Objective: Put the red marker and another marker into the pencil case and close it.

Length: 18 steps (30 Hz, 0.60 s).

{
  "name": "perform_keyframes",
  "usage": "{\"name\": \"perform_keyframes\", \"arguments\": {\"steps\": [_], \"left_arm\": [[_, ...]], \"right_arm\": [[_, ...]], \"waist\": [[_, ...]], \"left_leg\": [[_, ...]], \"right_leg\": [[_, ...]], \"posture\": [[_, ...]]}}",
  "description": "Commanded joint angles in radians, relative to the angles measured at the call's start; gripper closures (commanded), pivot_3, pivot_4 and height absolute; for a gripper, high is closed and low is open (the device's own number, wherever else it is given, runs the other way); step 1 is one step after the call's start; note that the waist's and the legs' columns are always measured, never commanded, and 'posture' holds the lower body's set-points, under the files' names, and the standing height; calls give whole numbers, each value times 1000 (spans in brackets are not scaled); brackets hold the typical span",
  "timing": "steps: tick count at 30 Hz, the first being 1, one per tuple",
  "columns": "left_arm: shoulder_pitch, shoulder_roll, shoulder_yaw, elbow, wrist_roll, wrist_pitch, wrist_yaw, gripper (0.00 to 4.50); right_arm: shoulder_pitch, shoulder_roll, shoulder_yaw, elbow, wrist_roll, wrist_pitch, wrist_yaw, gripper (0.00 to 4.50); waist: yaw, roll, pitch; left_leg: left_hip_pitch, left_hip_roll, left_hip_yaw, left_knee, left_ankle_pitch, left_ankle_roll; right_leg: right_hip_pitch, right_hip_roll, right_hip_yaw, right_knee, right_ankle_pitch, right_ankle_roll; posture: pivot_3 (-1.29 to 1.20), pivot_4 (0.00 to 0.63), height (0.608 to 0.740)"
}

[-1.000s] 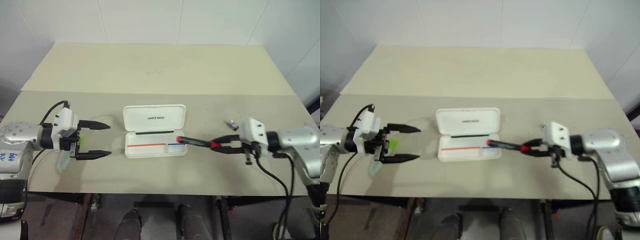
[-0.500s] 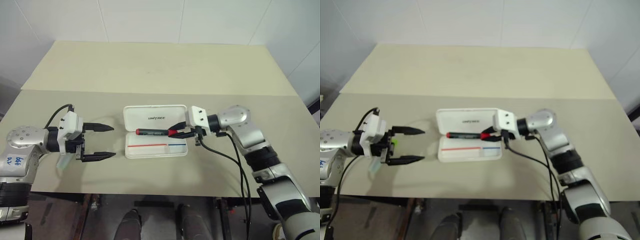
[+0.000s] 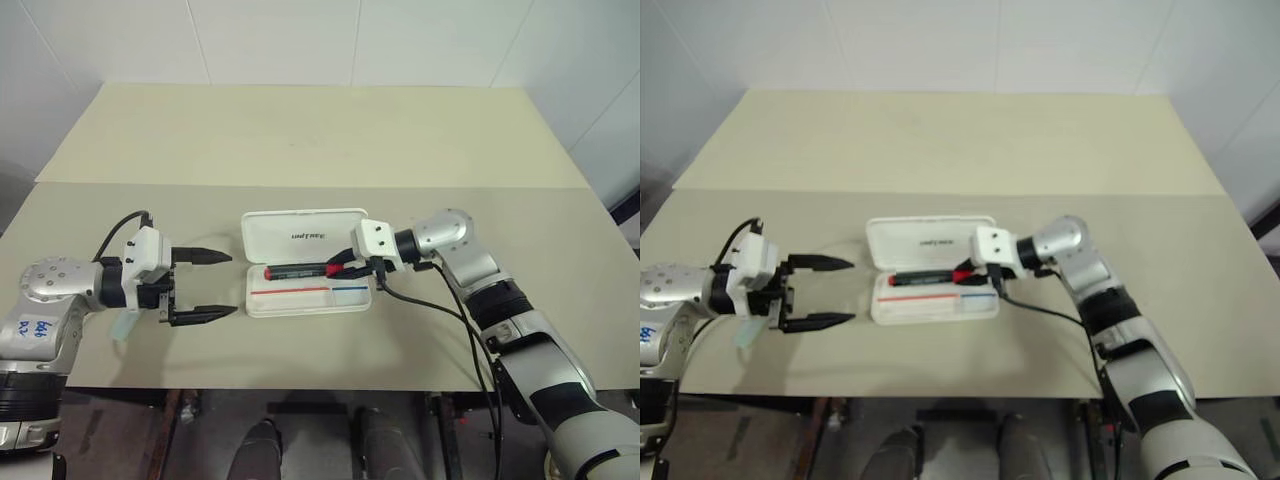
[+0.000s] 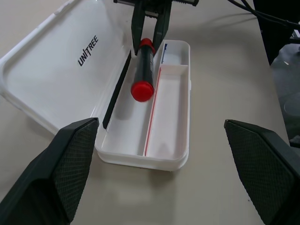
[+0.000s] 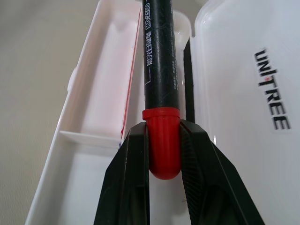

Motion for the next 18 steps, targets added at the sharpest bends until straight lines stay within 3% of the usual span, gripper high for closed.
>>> {"name": "perform_keyframes", "arguments": {"steps": [1,13,14,18], "left_arm": [[-6,-5,14,-31,-10,-7,11,0],[-14,-16,7,-38,-8,-7,19,0],[-16,-19,5,-37,-7,-8,19,0],[-22,-24,0,-34,-5,-9,19,0]], "right_arm": [[-16,12,1,9,-7,-24,4,3960],[-17,23,-14,-9,-5,-14,-3,3960],[-17,19,-15,-12,-8,-23,-7,3227],[-12,17,-22,-40,5,4,-1,1886]], "waist": [[0,0,0],[0,0,0],[0,0,0],[0,0,0]], "left_leg": [[0,0,0,0,0,0],[0,0,0,0,0,0],[0,0,0,0,0,0],[0,0,0,0,0,0]], "right_leg": [[0,0,0,0,0,0],[0,0,0,0,0,0],[0,0,0,0,0,0],[0,0,0,0,0,0]], "posture": [[0,150,740],[0,150,740],[0,150,740],[0,150,740]]}}
